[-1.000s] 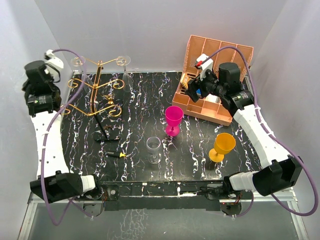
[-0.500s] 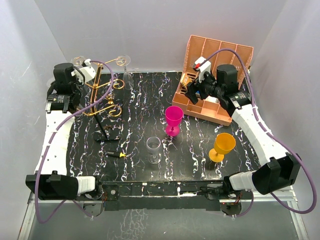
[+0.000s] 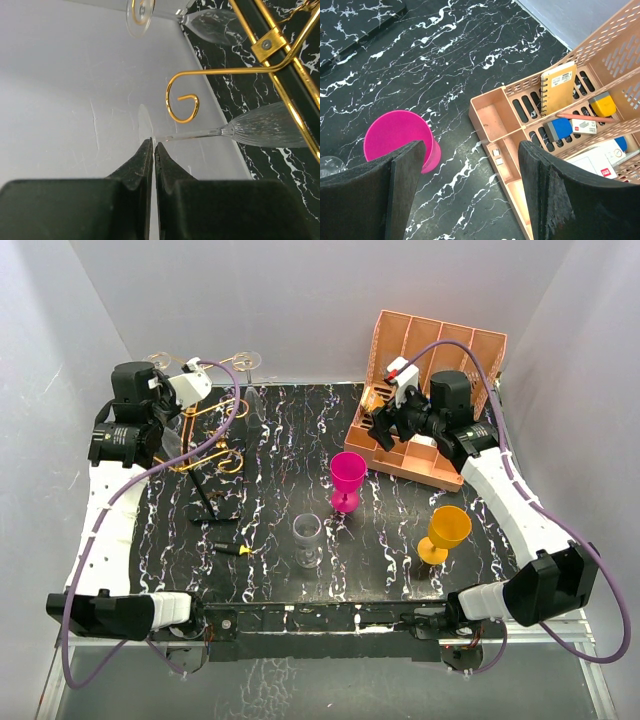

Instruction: Place the wine glass upside down on the wine glass rack

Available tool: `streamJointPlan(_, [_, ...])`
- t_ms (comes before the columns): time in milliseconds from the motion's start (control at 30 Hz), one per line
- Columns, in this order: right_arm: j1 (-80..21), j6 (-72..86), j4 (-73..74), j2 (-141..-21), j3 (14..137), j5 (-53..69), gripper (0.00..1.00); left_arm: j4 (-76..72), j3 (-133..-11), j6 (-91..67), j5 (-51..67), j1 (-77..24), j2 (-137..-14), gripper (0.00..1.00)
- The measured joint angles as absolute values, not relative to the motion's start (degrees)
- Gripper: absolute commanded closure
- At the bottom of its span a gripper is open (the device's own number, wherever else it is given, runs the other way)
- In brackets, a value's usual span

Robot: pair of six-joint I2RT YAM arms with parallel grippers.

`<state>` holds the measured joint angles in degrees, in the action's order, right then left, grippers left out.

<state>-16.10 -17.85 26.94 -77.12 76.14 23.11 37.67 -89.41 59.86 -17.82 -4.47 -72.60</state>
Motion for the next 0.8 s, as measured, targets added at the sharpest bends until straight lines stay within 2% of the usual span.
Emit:
streamJointPlan(400, [-15.8,-17.7,26.9,-77.3,76.1,24.5,0.18,37.7,-90.1,59.6,-16.1,-6.6,-74.8,1.00])
streamJointPlan(800, [-15.4,-17.6,26.9,-77.3,76.1,26.0,0.16,34.1,-90.0,59.7,-19.2,-7.4,-75.7,1.00])
